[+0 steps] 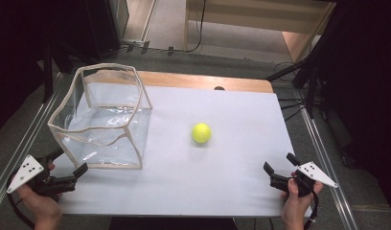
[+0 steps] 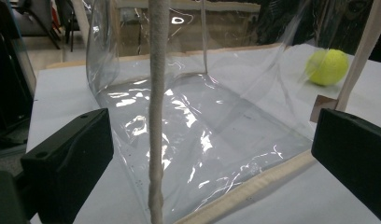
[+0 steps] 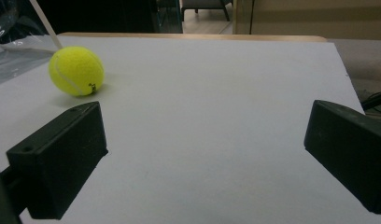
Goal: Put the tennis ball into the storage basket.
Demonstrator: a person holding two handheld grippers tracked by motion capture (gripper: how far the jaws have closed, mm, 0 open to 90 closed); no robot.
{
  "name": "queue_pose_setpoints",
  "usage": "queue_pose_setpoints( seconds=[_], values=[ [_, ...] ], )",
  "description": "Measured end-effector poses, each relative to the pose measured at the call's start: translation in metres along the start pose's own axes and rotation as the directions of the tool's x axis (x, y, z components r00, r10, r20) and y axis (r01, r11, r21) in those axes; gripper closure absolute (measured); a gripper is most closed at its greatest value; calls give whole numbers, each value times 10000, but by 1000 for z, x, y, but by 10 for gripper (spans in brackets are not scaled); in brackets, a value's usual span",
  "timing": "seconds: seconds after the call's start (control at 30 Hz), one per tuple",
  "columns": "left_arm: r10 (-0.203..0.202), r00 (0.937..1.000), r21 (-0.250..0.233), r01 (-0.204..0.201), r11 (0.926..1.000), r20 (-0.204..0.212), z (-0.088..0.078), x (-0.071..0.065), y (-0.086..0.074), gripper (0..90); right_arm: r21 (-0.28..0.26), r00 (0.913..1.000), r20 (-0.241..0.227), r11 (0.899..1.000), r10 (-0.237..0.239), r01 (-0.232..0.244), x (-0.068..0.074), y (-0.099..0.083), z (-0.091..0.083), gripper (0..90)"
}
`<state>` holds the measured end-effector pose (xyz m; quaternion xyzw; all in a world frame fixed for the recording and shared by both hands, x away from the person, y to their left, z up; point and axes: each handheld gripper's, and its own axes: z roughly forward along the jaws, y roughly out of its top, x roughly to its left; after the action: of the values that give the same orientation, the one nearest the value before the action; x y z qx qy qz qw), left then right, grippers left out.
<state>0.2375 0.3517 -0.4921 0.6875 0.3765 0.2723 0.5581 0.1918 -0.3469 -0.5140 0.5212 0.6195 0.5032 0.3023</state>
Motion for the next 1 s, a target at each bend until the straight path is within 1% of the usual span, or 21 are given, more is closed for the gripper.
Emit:
queue_pose_setpoints(
  seconds=[0.07,0.13,0.2,0.23,0.27,0.3,0.4,0.43,0.53,0.6,0.63,0.7,0.77,0.83,0.93,1.0],
  values=[
    [7,10000,29,-7,10000,-21,1,0,0,0,-57,9999,20,9998,-170,171,-1,0,0,0],
    [66,10000,74,-66,10000,-2,1,0,0,0,46,9998,46,9998,-170,169,0,0,0,0],
    [96,10000,85,-96,9999,8,2,0,0,0,176,9996,74,9995,-269,268,2,1,-1,0],
    [85,10000,111,-85,9999,-5,2,0,-1,0,214,9984,307,9986,-481,474,4,4,-2,0],
    [73,10000,119,-73,9999,0,3,0,-1,0,138,9980,261,9982,-580,577,4,6,-3,0],
    [46,10000,127,-46,9999,15,3,-1,-1,0,155,9987,189,9987,-479,476,5,8,-4,0],
    [23,10000,129,-23,9999,23,2,-1,-1,0,108,9981,153,9981,-601,599,7,12,-5,0],
    [-6,10000,118,6,9999,38,2,-1,-1,0,153,9977,70,9976,-678,677,8,15,-5,0],
    [-22,10000,122,22,9999,8,2,-1,-1,0,299,9974,116,9971,-710,706,10,20,-5,0],
    [-15,10000,119,15,9999,-6,3,-1,-1,0,583,9960,227,9947,-859,844,11,24,-3,0],
    [-2,10000,124,2,9999,4,3,-1,-1,0,637,9951,175,9933,-972,959,12,26,-2,0],
    [-2,10000,134,2,9999,8,3,-2,-1,0,833,9933,217,9903,-1133,1111,14,30,-1,0],
    [3,10000,141,-3,9999,-8,4,-2,-1,0,832,9930,62,9896,-1182,1172,15,32,0,0],
    [68,10000,175,-68,9998,8,4,-2,-1,0,996,9932,35,9884,-1160,1150,16,34,2,0],
    [34,10000,166,-33,9999,-11,4,-2,-2,0,1133,9917,-39,9852,-1288,1284,16,35,6,0],
    [28,10000,172,-28,9998,-20,4,-2,-2,0,1238,9908,-196,9830,-1339,1353,18,38,11,0]
  ],
)
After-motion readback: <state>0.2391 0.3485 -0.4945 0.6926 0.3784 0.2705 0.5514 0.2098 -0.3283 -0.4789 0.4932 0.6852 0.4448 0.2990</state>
